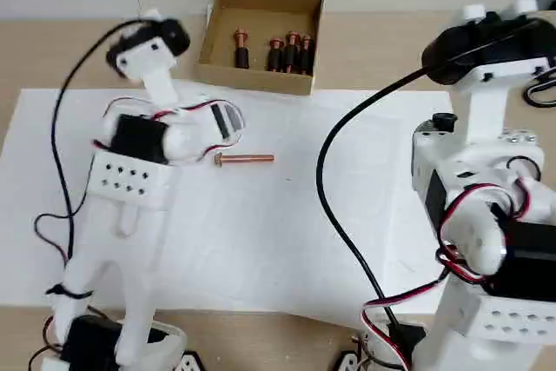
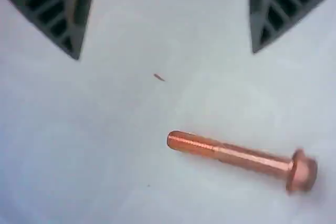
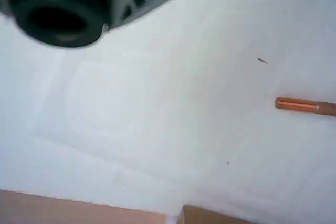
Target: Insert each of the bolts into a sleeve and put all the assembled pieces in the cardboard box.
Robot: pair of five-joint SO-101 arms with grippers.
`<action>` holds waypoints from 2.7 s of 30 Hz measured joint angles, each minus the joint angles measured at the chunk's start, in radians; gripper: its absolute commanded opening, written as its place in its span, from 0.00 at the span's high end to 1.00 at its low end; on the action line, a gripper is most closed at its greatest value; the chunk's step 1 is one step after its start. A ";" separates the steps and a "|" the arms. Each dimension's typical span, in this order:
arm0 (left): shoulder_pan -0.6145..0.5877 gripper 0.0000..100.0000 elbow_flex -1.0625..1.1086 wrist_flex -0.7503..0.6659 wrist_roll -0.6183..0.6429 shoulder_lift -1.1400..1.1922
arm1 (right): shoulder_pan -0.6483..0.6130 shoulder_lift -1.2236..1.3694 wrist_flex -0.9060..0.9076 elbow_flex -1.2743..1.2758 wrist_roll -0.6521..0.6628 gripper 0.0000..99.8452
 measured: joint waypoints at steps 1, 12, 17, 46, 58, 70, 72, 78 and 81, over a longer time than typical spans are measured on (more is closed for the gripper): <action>0.006 0.80 0.006 -0.003 0.077 0.018 | 0.000 0.000 0.000 0.000 0.000 1.00; -0.020 0.80 0.008 -0.204 0.423 0.367 | 0.000 0.000 0.000 0.000 0.000 1.00; -0.017 0.80 0.008 -0.229 0.466 0.480 | 0.000 0.000 0.000 0.000 0.000 1.00; -0.017 0.99 -0.043 -0.307 0.414 0.675 | 0.000 0.000 0.002 0.000 0.000 1.00; -0.021 0.99 -0.585 0.247 -0.190 0.683 | 0.000 0.000 0.002 0.000 0.000 0.99; -0.018 0.99 -0.543 0.267 -0.486 0.302 | -0.126 -0.155 0.002 0.074 0.000 1.00; -0.018 0.99 -0.502 0.269 -0.491 0.193 | -0.170 -0.221 0.002 0.152 0.000 1.00; -0.006 0.99 -0.405 0.269 -0.480 -0.049 | -0.242 -0.384 -0.046 0.516 0.000 1.00; 0.002 0.99 -0.358 0.258 -0.427 -0.084 | -0.247 -0.402 -0.196 0.721 0.000 1.00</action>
